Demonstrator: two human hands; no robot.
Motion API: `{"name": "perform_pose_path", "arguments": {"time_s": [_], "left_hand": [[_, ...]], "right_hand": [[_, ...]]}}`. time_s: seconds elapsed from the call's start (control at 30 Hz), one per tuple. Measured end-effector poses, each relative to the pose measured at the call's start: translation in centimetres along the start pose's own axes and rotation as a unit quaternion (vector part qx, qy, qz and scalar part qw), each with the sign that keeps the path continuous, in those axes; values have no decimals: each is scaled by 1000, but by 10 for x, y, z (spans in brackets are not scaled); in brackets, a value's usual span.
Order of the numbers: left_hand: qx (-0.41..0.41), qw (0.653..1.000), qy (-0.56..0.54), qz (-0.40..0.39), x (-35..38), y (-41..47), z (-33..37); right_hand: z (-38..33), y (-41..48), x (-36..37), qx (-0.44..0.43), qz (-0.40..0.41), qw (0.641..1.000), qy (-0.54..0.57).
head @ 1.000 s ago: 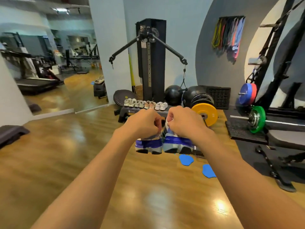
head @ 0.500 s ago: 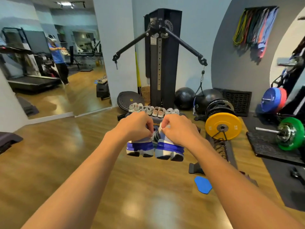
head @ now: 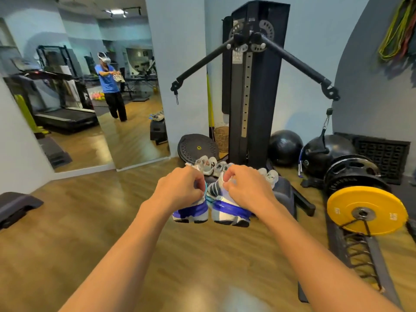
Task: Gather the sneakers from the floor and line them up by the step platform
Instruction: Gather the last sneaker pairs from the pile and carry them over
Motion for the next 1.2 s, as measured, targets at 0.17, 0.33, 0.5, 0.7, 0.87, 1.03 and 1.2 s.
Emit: {"name": "perform_pose_path", "arguments": {"time_s": [0.17,0.33,0.5,0.7,0.87,1.03,1.2], "left_hand": [[-34,999,5,-18,30,95,-67],[-19,999,-11,-43,86,204,-137],[-19,998,-28,-49,135,303,-208],[-40,993,-8,-109,215,407,-292],[-55,985,-12,-161,294,469,-366],[-96,976,-45,-191,383,534,-449],[-120,971,-93,-187,496,577,-536]], "right_hand": [[10,112,47,-8,-51,999,-13],[28,221,110,12,-81,996,-47],[46,328,172,58,-122,990,-37],[87,436,269,117,-203,972,13],[118,522,363,134,-208,969,21],[151,596,465,138,-207,968,-18],[200,645,592,157,-211,965,-24]]}}
Point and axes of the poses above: each hand's wrist, its own y-axis towards the middle knuckle, its own x-axis out of the palm, z = x × y, the point moved 2 cm from there along y, towards the middle knuckle, and after that the axes turned 2 degrees about -z, right-handed, at the moved point
